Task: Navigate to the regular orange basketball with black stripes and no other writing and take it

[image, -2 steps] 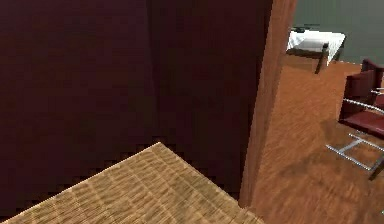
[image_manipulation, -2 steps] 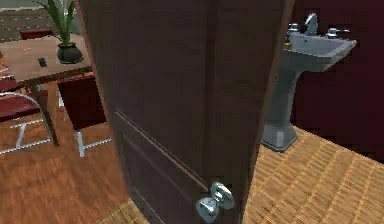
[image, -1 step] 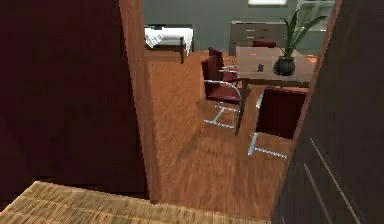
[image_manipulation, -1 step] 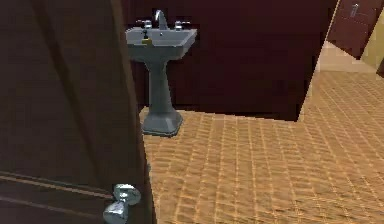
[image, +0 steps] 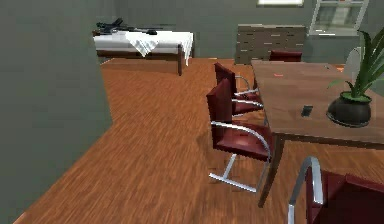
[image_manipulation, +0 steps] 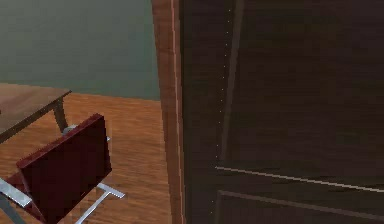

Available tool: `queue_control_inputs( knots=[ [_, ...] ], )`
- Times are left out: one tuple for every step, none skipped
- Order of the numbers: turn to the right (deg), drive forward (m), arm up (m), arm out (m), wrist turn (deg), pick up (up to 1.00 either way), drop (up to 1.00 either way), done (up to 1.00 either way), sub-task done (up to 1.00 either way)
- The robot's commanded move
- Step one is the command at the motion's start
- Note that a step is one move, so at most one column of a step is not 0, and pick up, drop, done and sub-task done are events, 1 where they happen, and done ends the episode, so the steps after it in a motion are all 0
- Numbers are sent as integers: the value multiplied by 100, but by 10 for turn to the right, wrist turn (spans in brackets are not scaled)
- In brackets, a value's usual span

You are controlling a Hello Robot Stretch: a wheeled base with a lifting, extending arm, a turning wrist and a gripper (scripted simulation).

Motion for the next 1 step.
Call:
queue_control_inputs(
  knots=[
    [30, 0, 0, 0, 0, 0, 0, 0, 0]
  ],
)
